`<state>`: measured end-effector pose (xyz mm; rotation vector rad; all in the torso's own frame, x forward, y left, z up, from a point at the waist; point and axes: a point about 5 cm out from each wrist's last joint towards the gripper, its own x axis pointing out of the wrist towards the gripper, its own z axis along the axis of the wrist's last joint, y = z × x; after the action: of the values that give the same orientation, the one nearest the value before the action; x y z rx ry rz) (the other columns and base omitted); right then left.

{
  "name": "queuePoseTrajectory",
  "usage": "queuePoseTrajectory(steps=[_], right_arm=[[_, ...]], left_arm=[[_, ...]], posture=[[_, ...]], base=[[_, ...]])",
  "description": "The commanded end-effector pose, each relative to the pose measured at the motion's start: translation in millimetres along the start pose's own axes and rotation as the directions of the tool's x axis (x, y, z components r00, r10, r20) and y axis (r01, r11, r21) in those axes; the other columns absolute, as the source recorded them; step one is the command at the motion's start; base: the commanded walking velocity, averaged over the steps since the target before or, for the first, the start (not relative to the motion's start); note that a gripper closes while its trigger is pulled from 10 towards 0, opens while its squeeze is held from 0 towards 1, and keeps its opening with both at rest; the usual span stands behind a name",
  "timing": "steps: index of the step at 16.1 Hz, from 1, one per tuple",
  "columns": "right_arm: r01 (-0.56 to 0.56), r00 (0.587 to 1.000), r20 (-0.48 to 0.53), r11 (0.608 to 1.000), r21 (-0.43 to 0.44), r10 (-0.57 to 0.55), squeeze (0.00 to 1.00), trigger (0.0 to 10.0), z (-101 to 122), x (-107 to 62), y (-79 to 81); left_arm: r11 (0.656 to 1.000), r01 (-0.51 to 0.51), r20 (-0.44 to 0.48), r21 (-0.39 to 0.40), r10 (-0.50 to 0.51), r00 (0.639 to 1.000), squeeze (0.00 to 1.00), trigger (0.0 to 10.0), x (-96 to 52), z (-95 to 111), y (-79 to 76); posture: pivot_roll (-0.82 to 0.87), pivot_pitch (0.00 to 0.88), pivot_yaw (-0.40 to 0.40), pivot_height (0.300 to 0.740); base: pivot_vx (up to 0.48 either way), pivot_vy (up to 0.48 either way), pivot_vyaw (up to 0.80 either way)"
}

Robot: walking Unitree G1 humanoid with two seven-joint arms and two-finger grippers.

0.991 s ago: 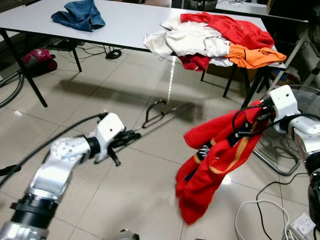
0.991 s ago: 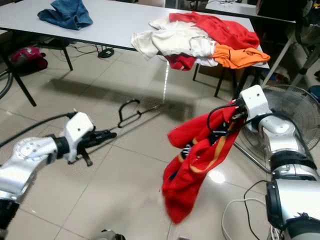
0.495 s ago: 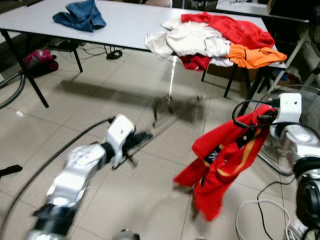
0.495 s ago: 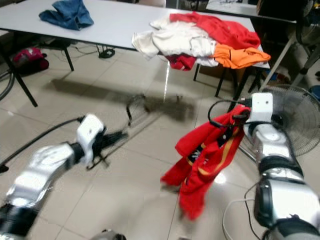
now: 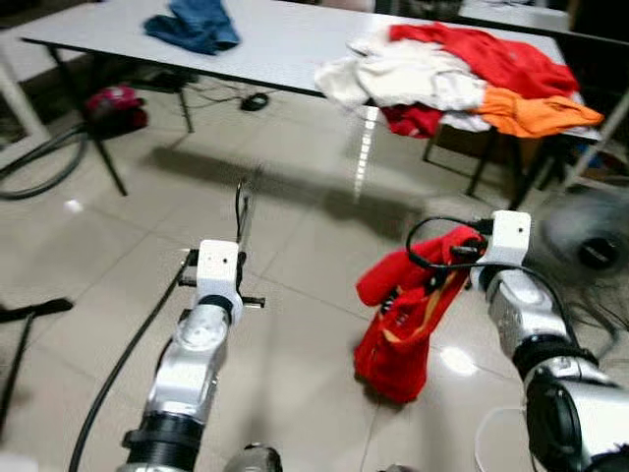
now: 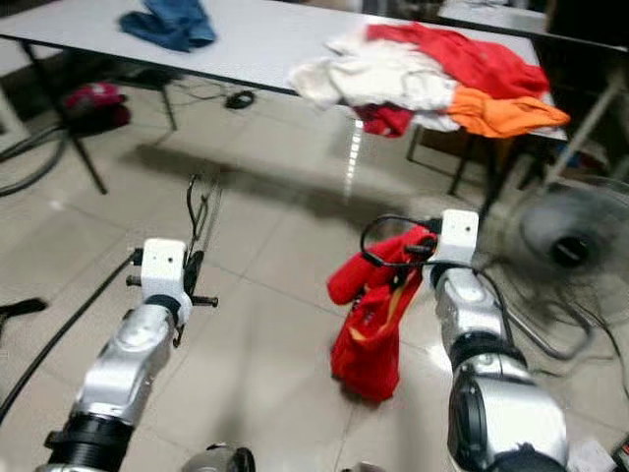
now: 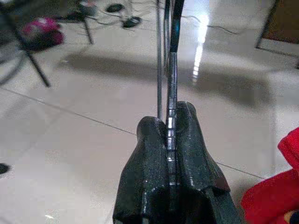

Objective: Hang hanger

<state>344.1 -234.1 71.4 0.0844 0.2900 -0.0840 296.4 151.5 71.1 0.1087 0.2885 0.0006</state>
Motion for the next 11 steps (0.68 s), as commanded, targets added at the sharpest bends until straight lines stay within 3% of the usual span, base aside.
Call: queuePoseTrajectory(steps=[1,7,11], right_arm=[[0.011,0.997,0.076,1.0,0.012,-0.011,0.0,0.0,15,1.4,-2.1],[-0.018,0.997,0.076,1.0,0.004,0.018,0.0,0.0,7,-0.7,6.0],[-0.048,0.997,0.065,0.999,-0.001,0.048,0.0,0.0,0,-1.9,14.7]], left_arm=[[1.0,-0.014,0.017,0.017,0.013,1.0,0.0,10.0,-0.5,2,-1.1],[0.999,-0.033,0.064,0.043,0.03,0.997,0.0,10.0,8.7,10,1.0],[0.997,-0.046,0.085,0.055,0.041,0.995,0.0,10.0,8.8,11,-4.6]], posture=[[-0.08,0.015,0.023,0.74],[-0.1,0.0,0.027,0.74],[-0.1,0.0,0.014,0.74]], base=[[0.0,0.0,0.64],[0.0,0.0,0.64],[0.0,-0.464,0.63]])
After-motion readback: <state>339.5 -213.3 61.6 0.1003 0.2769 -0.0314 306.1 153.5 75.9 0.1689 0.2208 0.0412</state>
